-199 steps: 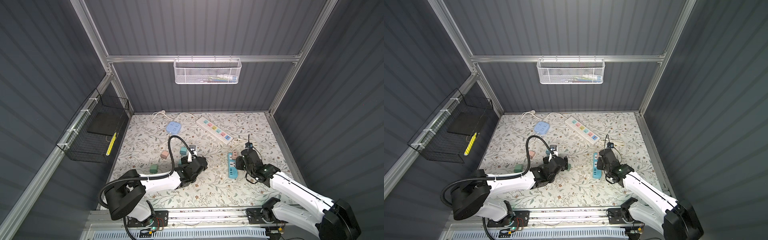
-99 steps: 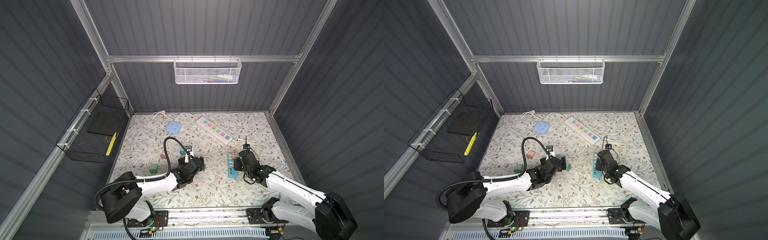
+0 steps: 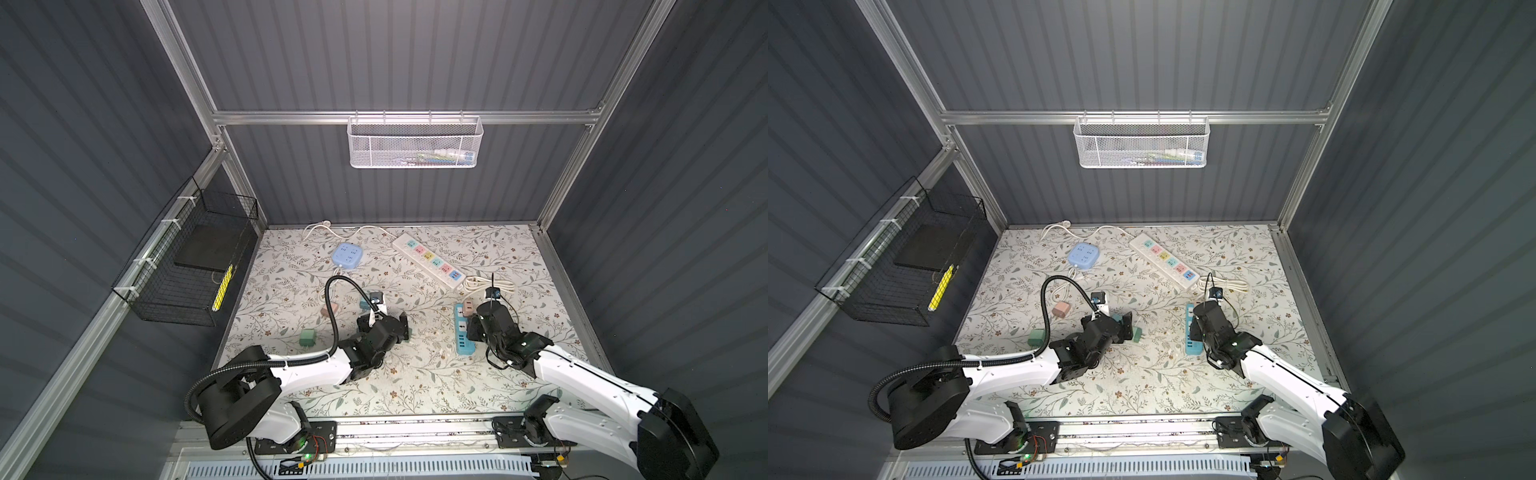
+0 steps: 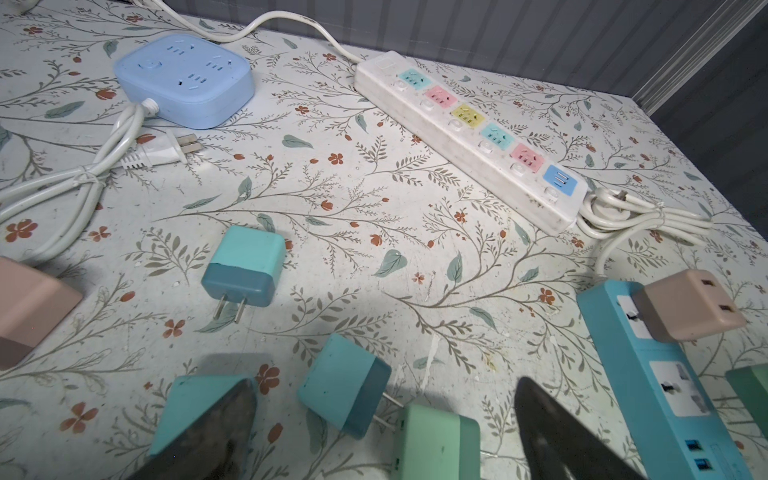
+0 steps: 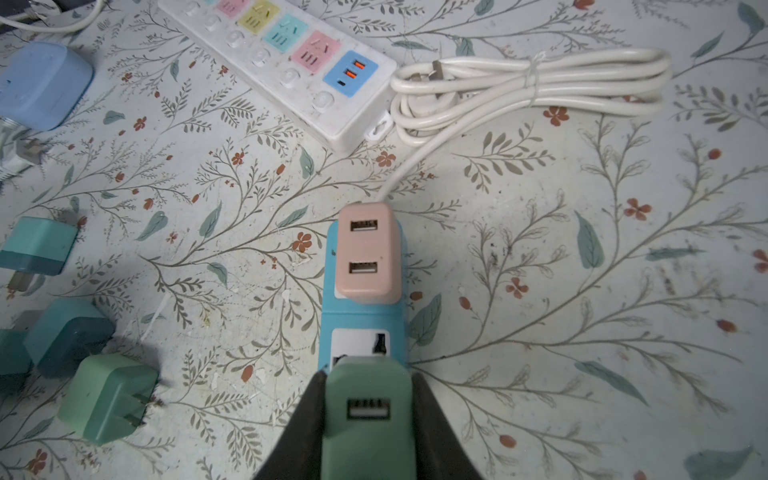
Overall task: Insert the plug
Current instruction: 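Lower the mint-green adapter with the right gripper onto the teal strip's free socket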
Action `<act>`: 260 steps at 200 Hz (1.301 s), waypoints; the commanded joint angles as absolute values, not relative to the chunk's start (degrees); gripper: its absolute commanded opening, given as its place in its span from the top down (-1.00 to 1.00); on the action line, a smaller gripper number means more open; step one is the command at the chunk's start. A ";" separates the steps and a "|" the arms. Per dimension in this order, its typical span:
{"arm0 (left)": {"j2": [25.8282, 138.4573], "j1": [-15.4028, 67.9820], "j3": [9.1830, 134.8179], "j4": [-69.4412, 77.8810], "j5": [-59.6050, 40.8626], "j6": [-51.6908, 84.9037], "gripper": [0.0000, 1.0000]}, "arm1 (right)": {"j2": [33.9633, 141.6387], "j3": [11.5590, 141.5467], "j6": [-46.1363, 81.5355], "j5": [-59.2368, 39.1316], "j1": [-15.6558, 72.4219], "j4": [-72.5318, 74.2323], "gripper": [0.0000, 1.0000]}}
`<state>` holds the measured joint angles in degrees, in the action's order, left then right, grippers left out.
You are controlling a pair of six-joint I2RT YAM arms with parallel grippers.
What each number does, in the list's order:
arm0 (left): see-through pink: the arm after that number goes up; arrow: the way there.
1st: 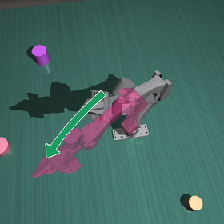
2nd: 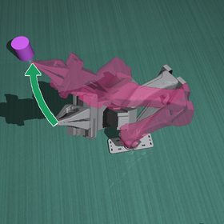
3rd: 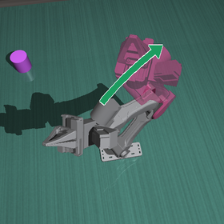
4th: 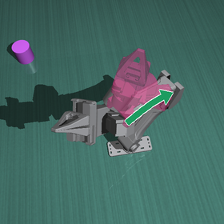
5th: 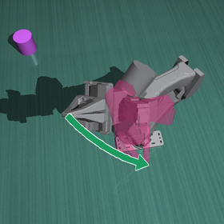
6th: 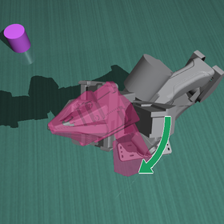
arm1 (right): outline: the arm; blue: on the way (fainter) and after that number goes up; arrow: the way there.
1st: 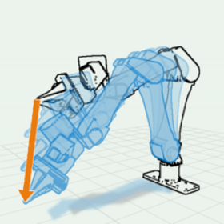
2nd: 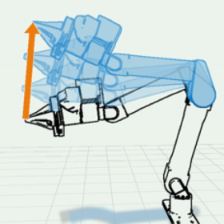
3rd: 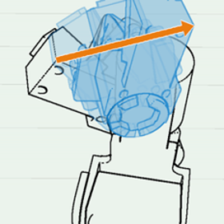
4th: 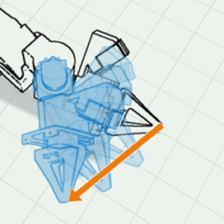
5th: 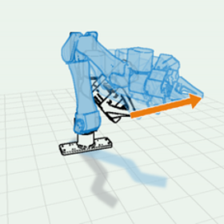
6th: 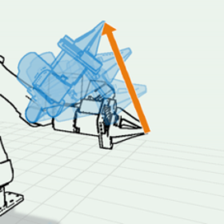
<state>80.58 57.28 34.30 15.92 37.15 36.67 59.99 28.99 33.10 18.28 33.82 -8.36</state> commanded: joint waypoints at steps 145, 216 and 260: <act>78.23 56.34 32.83 18.90 33.34 34.55 -0.97 | 68.51 31.05 27.60 23.60 34.18 -7.84 0.54; 77.71 56.31 32.32 18.98 34.00 34.36 -0.96 | 74.99 29.79 32.25 25.21 39.01 -6.17 0.53; 76.82 56.21 31.73 18.89 34.64 34.02 -0.96 | 77.82 29.44 35.03 26.99 41.14 -7.12 0.52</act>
<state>78.30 56.55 32.71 18.28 33.43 35.14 74.24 31.35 32.42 29.02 39.77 -1.28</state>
